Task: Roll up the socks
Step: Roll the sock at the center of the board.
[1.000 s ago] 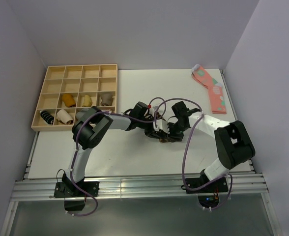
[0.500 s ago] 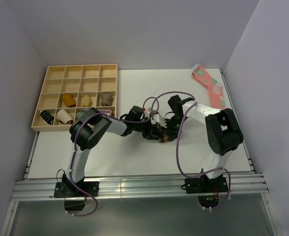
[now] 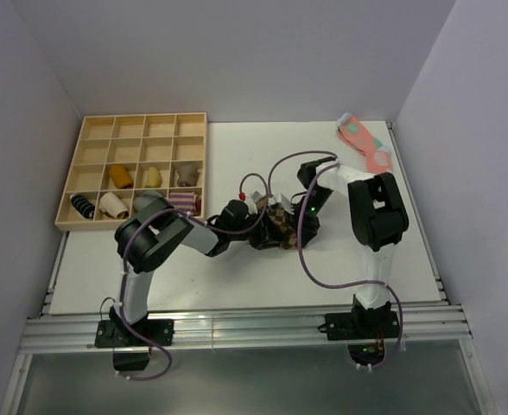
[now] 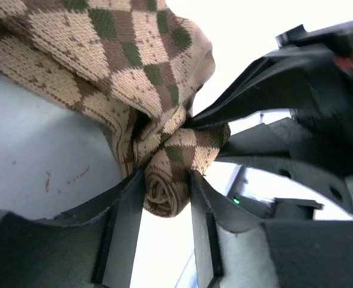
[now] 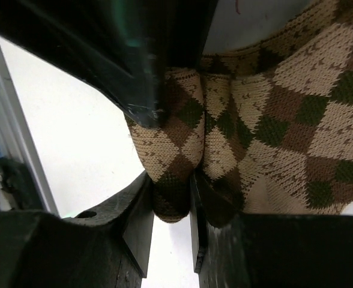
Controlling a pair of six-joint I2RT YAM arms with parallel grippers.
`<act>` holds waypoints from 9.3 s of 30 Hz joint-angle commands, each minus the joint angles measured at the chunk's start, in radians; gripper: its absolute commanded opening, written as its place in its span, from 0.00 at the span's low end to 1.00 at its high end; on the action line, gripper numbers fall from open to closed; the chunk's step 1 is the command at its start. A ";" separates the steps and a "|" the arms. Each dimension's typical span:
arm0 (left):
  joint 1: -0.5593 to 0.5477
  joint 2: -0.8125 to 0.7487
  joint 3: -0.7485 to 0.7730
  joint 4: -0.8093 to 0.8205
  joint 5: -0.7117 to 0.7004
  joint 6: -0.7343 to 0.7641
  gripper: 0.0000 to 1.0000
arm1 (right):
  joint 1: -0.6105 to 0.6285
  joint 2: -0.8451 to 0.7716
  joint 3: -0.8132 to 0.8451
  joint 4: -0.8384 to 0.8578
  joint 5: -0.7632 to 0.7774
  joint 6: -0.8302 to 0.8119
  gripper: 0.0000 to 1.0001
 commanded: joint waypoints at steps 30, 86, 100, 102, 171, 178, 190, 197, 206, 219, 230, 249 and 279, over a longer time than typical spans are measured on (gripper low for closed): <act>-0.187 -0.170 -0.114 0.274 -0.228 0.942 0.46 | -0.026 0.225 0.165 -0.262 0.113 0.057 0.17; -0.122 0.160 0.043 0.030 0.054 0.698 0.00 | -0.146 -0.057 0.086 0.138 -0.026 0.363 0.53; -0.026 0.240 0.009 0.112 0.184 0.417 0.00 | -0.201 -0.303 -0.132 0.250 -0.095 0.202 0.54; -0.021 0.238 0.023 0.069 0.181 0.393 0.00 | -0.203 -0.345 -0.169 0.258 -0.105 0.145 0.55; 0.005 0.312 0.264 -0.441 0.365 0.284 0.00 | 0.129 -0.609 -0.596 0.489 0.119 -0.050 0.58; 0.010 0.302 0.231 -0.379 0.381 0.224 0.01 | 0.132 -0.479 -0.510 0.431 0.147 0.002 0.42; 0.007 0.197 0.095 -0.153 0.251 0.115 0.31 | 0.089 -0.296 -0.334 0.256 0.083 0.007 0.17; 0.005 0.106 -0.009 0.031 0.123 0.081 0.43 | 0.058 -0.190 -0.255 0.167 0.078 0.014 0.17; 0.005 0.043 -0.166 0.328 -0.050 0.018 0.48 | 0.038 -0.100 -0.169 0.046 0.087 0.031 0.17; -0.055 -0.142 -0.384 0.489 -0.368 0.277 0.57 | 0.012 0.075 -0.017 -0.127 0.063 0.074 0.18; -0.150 -0.283 -0.355 0.373 -0.405 0.621 0.55 | 0.011 0.189 0.115 -0.250 0.067 0.130 0.18; -0.194 -0.124 -0.083 0.132 -0.211 0.899 0.56 | 0.015 0.255 0.191 -0.290 0.124 0.168 0.19; -0.193 0.077 -0.049 0.078 -0.139 0.546 0.00 | -0.020 0.092 0.105 -0.023 0.047 0.321 0.47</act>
